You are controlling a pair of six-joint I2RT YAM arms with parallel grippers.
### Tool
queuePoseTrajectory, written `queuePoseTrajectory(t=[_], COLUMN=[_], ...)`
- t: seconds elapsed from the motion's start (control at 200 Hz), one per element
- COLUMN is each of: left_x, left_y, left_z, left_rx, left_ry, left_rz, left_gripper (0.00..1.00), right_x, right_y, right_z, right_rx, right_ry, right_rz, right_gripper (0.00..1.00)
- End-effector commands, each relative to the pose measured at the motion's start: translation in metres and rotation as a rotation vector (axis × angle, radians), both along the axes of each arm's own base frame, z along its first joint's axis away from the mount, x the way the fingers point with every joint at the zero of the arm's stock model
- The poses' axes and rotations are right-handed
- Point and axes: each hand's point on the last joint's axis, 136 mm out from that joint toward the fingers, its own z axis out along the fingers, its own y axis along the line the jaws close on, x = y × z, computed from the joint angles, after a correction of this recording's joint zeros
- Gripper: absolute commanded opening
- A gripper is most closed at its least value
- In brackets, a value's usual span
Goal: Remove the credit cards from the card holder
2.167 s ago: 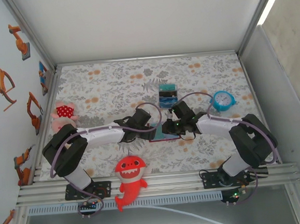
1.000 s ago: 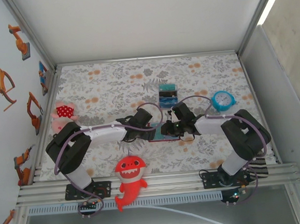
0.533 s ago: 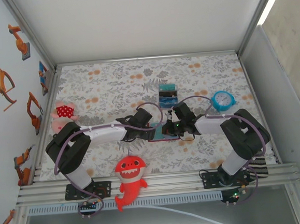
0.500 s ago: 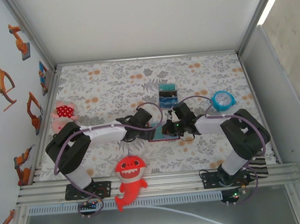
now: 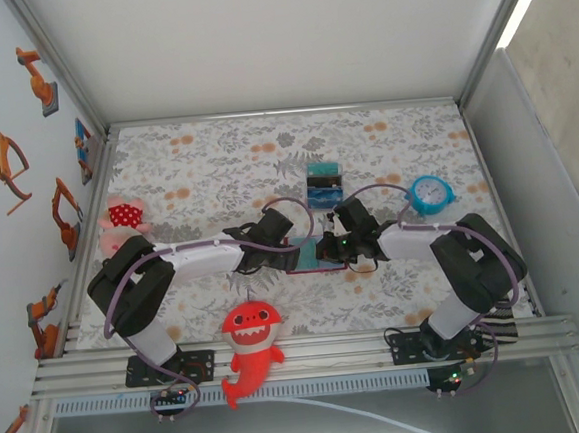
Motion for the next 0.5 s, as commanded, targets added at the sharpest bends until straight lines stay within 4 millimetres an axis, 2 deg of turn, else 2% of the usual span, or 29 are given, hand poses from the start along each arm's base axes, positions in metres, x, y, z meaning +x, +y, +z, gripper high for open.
queuePoseTrajectory(t=[0.0, 0.205, 0.376, 0.496], left_x=[-0.001, 0.001, 0.006, 0.011], left_y=[0.011, 0.01, 0.005, 0.0], left_z=[-0.006, -0.002, 0.013, 0.023], left_rx=[0.055, 0.049, 0.01, -0.021], left_ry=[0.011, -0.001, -0.037, -0.063], left_rz=[0.005, 0.003, 0.014, 0.019], left_gripper=[0.91, 0.91, 0.92, 0.92], right_x=[0.002, 0.003, 0.003, 0.003], right_y=[-0.011, -0.01, -0.01, -0.011], right_z=[-0.001, 0.003, 0.006, 0.012], right_rx=[-0.06, -0.056, -0.052, -0.045], right_ry=[-0.005, -0.011, -0.019, -0.034], right_rz=[-0.013, -0.009, -0.012, -0.016], right_gripper=[0.0, 0.0, 0.0, 0.07])
